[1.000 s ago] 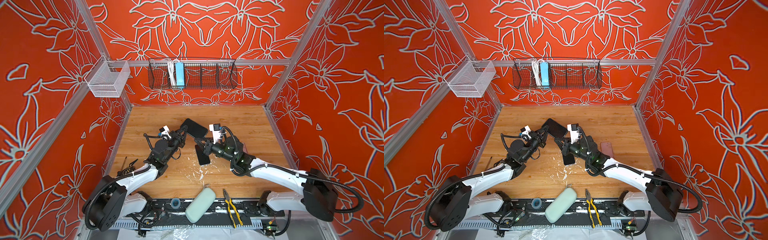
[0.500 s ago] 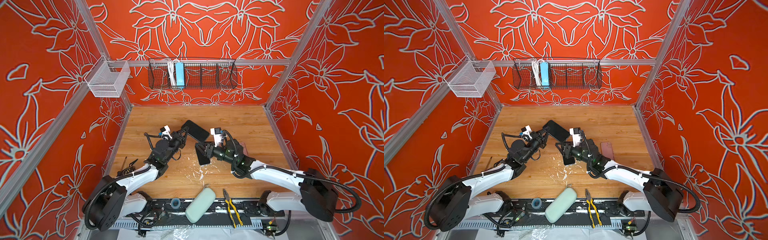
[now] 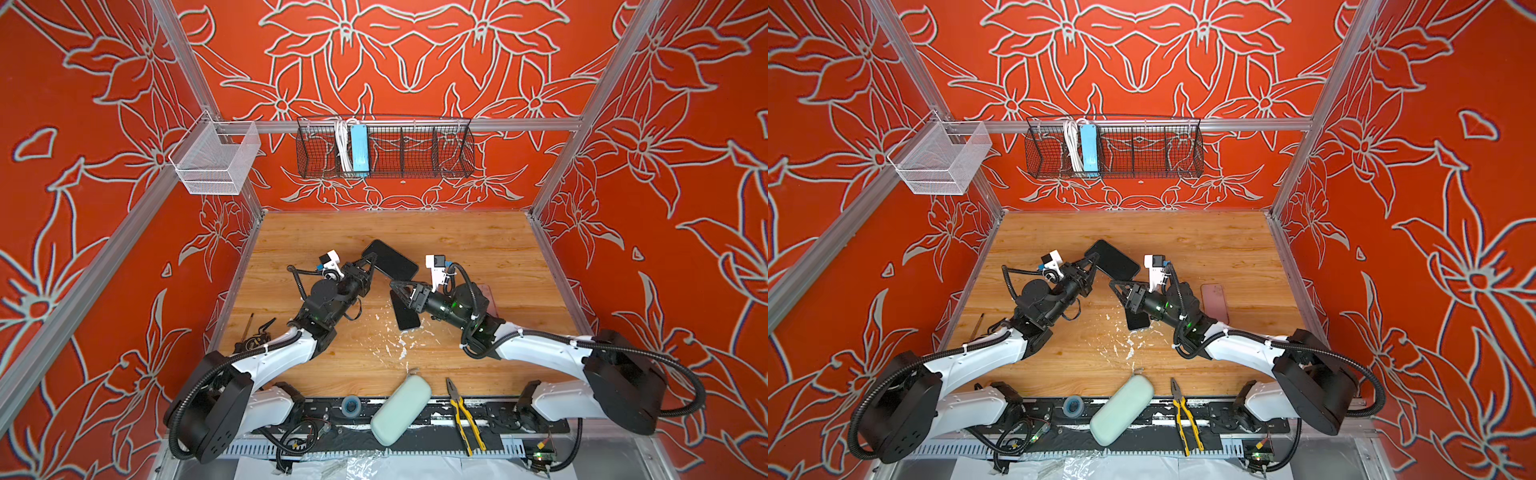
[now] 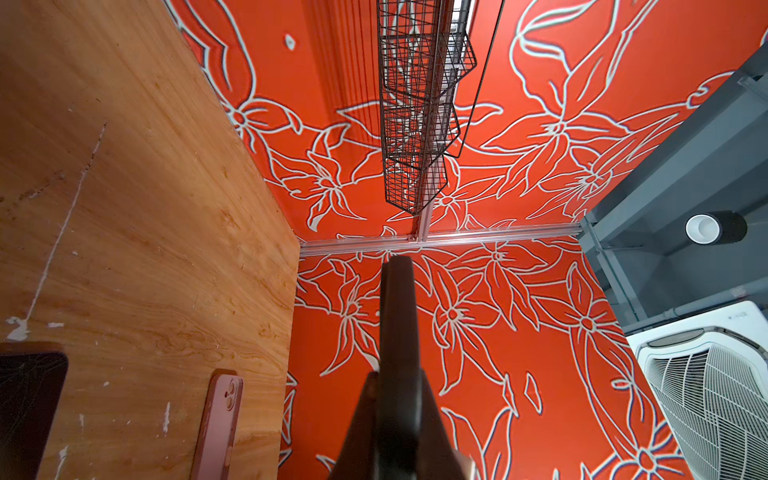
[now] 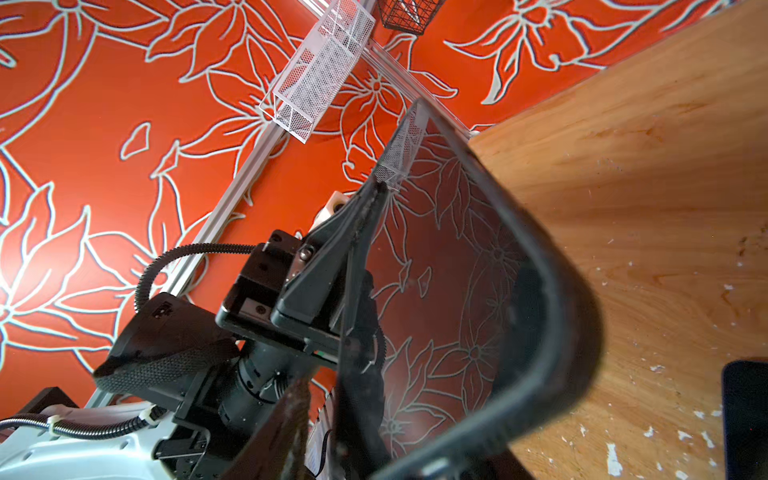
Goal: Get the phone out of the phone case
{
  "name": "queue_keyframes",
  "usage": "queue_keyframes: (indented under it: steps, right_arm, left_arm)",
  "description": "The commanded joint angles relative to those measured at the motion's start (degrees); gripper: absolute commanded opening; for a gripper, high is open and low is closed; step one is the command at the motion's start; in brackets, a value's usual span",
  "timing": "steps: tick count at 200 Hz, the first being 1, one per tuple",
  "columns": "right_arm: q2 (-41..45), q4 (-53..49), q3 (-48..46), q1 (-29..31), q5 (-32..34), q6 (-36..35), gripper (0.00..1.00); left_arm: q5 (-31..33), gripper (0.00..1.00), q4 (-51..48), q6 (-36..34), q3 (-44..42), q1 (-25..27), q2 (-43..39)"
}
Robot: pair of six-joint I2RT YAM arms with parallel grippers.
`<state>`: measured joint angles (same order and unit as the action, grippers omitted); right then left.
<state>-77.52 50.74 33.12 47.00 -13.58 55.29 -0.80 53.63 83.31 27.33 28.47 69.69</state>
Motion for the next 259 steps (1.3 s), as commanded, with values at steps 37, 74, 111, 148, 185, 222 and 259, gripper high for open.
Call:
queue_keyframes:
  steps: [37, 74, 111, 148, 185, 222, 259]
  right_arm:
    - [-0.8, 5.7, -0.3, 1.2, 3.5, 2.9, 0.32]
    - [-0.9, 5.7, -0.3, 1.8, 4.7, 2.8, 0.24]
    - [-0.3, 4.8, -0.3, 2.1, 5.8, 1.8, 0.18]
    - [1.1, 0.1, 0.7, 2.6, 7.1, -1.7, 0.12]
    - [2.5, -8.2, 2.7, 3.8, 9.5, -9.1, 0.11]
    - [2.7, -14.8, 4.1, 5.0, 12.7, -17.0, 0.11]
    - [2.1, -17.7, 3.7, 5.7, 16.1, -22.1, 0.11]
  left_arm:
    - [0.8, 0.00, 5.3, -0.5, 1.8, 0.3, -1.2]
    - [0.9, 0.00, 5.5, -0.3, 1.9, 0.3, -0.6]
    - [0.8, 0.00, 5.7, 0.1, 2.1, 0.3, -0.2]
    - [0.8, 0.00, 5.0, 0.6, 2.0, 0.3, -0.5]
    - [1.1, 0.00, 3.1, 1.8, 2.1, 0.3, -1.0]
    - [1.1, 0.00, 1.4, 3.7, 2.3, 0.3, -0.9]
    - [1.4, 0.00, 0.4, 4.0, 2.5, 0.3, -1.6]
